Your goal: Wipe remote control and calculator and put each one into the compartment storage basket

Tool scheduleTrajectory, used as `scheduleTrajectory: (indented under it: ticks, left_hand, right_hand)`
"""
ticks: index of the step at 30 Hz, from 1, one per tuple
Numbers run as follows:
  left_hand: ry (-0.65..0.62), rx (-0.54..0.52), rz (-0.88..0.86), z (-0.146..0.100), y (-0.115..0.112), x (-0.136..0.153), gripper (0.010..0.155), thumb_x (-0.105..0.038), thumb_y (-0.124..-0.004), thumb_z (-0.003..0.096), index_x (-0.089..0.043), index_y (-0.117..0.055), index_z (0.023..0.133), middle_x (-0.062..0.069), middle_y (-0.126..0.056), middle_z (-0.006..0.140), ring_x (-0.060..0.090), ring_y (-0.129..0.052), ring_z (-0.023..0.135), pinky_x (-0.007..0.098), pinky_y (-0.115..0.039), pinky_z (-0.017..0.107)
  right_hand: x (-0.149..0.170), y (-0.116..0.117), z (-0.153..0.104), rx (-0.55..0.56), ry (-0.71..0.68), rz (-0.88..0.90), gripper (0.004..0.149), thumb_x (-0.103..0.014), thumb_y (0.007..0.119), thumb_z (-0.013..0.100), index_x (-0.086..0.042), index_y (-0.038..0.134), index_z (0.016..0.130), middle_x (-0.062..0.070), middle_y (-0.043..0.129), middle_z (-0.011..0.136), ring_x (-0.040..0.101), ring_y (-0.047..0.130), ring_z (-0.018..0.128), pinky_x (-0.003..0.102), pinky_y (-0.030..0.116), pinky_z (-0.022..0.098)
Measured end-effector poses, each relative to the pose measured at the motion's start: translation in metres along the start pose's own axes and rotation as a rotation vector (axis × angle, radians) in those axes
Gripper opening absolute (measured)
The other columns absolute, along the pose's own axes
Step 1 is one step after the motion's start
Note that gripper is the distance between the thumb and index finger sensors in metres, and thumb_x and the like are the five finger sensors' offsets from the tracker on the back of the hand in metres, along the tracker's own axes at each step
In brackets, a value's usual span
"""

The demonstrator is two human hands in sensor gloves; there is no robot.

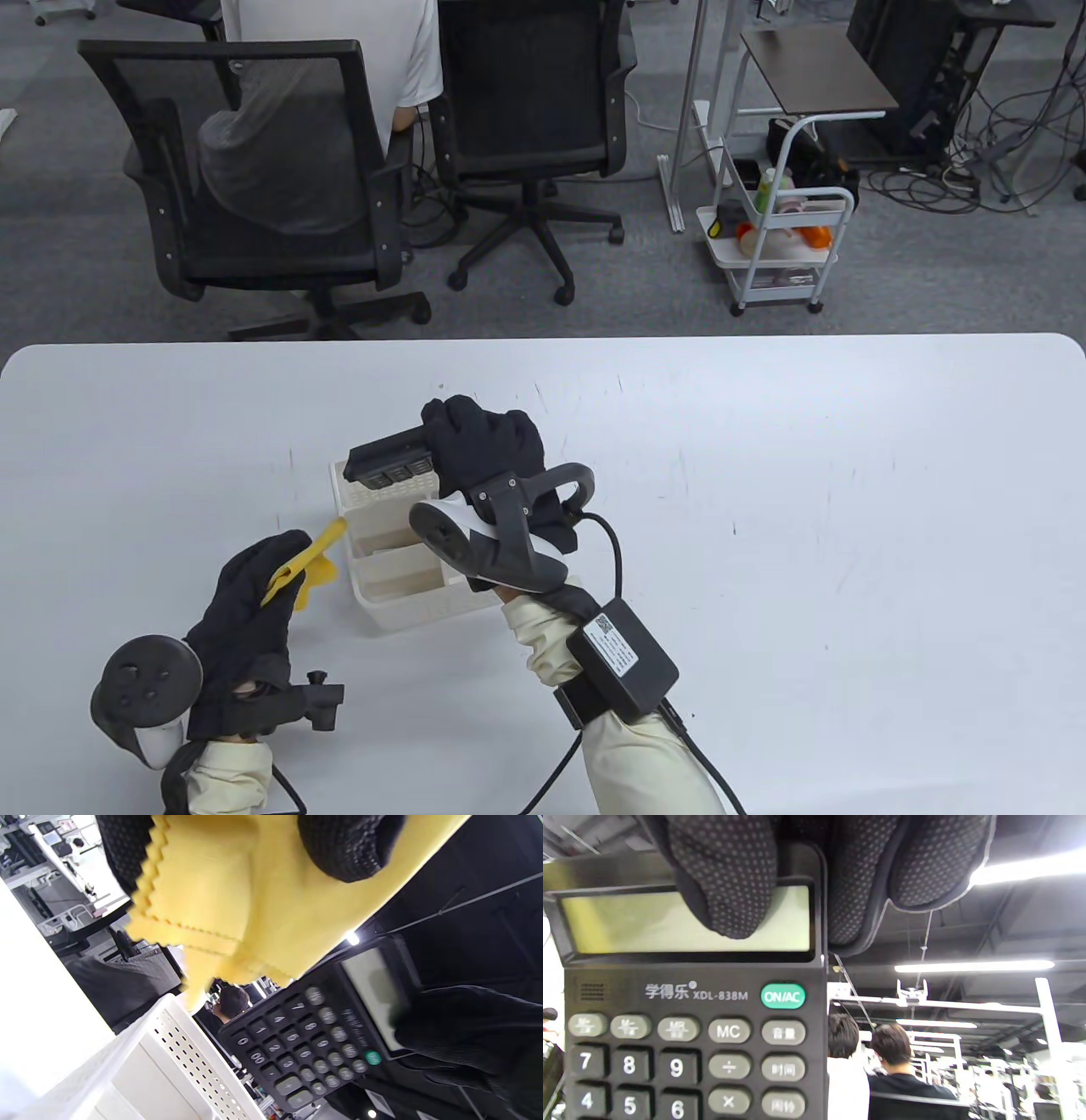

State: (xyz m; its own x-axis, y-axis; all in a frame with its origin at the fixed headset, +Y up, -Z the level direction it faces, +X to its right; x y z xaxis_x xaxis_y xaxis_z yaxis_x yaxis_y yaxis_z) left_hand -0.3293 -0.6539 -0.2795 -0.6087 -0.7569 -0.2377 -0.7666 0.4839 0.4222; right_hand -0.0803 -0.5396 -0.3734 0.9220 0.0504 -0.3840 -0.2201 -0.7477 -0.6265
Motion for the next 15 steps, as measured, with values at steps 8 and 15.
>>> scheduleTrajectory:
  ticks: [8,15]
  left_hand:
    - [-0.029,-0.013,0.036,0.0,0.0,-0.002,0.037,-0.034,-0.088,0.0455,-0.039,-0.091,0.082,-0.007,-0.094,0.076,0.017,-0.101,0.061,0.036,-0.09,0.044]
    - [0.006,0.023,0.044,0.001,-0.01,0.002,0.039,-0.03,-0.092,0.0439,-0.036,-0.086,0.082,-0.005,-0.097,0.076,0.019,-0.104,0.06,0.036,-0.092,0.042]
  right_hand:
    - [0.0,0.065,0.008,-0.155,0.076,0.009,0.045,-0.026,0.096,0.04,-0.017,0.088,0.084,0.009,0.092,0.085,0.03,0.101,0.065,0.053,0.081,0.052]
    - [0.004,0.103,0.001,-0.268,0.116,0.014,0.045,-0.026,0.096,0.04,-0.017,0.089,0.083,0.009,0.093,0.085,0.029,0.102,0.065,0.052,0.082,0.052]
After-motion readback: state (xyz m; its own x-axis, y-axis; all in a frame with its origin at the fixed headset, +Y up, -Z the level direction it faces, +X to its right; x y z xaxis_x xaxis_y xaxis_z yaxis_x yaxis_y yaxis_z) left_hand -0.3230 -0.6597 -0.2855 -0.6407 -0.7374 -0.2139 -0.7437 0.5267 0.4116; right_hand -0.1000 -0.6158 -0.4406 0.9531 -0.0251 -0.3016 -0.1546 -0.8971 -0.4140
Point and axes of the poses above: the tracker on the back of each hand, its own x axis roughly to the little-finger side, its own z axis roughly from the wrist to the fingertips, y = z × x, the point moved 3 cm from there along z, roughly from the wrist to the fingertips
